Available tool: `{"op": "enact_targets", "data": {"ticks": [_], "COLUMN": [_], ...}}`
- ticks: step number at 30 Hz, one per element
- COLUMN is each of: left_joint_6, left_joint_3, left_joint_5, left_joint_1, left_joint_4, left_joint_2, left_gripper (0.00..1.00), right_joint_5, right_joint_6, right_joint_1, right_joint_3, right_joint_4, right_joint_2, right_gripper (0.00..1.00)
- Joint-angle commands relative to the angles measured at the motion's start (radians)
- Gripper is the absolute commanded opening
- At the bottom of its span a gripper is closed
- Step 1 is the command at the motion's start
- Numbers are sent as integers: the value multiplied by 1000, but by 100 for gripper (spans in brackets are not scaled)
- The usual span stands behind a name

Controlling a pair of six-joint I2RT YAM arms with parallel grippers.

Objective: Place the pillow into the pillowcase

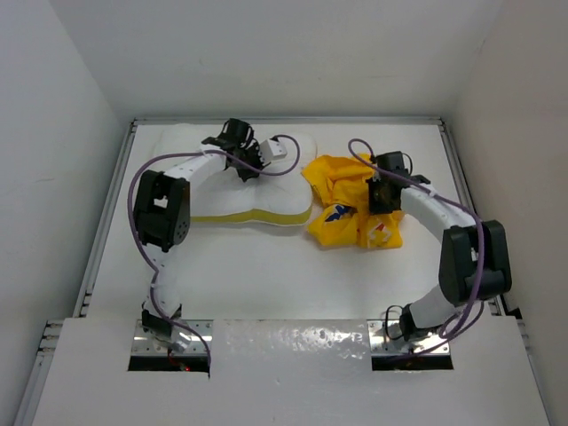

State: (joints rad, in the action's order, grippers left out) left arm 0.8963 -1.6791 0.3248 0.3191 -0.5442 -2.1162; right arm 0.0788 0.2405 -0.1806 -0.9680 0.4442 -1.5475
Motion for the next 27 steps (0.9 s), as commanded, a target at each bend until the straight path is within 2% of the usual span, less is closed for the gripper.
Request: {"op": "enact_targets", "data": {"ticks": [1, 2, 6, 8, 10, 12, 13, 15, 18, 19, 20, 21, 23, 24, 25, 27], "left_joint_6": [16, 76, 193, 226, 225, 208, 198, 153, 133, 130, 127, 122, 104, 98, 86, 87], "left_joint_3": [160, 232, 318, 302, 259, 228, 195, 167, 131, 119, 111, 104, 85, 85, 90, 97], "left_joint_5": [-17, -21, -46, -17, 23, 52, 60, 80, 115, 126, 126, 129, 126, 131, 137, 149], "left_joint_1": [-100, -127, -146, -144, -144, -144, -144, -144, -144, -144, -144, -146, -150, -155, -169, -184], "left_joint_4": [-109, -137, -265, -347, -379, -405, -408, -407, -404, -399, -401, -401, -402, -402, -399, -402], "left_joint_2": [112, 145, 277, 289, 285, 268, 260, 243, 246, 254, 257, 259, 268, 274, 278, 295], "left_gripper": [0, 0, 2, 22, 29, 27, 17, 13, 14, 14, 14, 14, 13, 13, 12, 12], "right_joint_5": [37, 42, 91, 93, 102, 139, 150, 138, -46, -63, -63, -59, -74, -100, -134, -152], "right_joint_6": [109, 108, 40, 20, 19, 26, 37, 54, 108, 121, 120, 111, 117, 141, 202, 247], "right_joint_1": [122, 136, 145, 145, 144, 144, 144, 142, 104, 72, 31, -12, -104, -121, -125, -125], "right_joint_3": [-66, -55, -49, -109, -180, -231, -292, -387, -468, -535, -587, -651, -991, -1150, -1492, -1705], "right_joint_4": [-79, -85, -46, 25, 72, 85, 83, 29, -109, -136, -147, -145, -21, 142, 210, 298], "right_joint_2": [10, 32, 194, 309, 428, 490, 509, 514, 364, 217, 216, 31, -200, -470, -606, -840], "right_gripper": [0, 0, 0, 0, 0, 0, 0, 0, 0, 0, 0, 0, 0, 10, 31, 83]}}
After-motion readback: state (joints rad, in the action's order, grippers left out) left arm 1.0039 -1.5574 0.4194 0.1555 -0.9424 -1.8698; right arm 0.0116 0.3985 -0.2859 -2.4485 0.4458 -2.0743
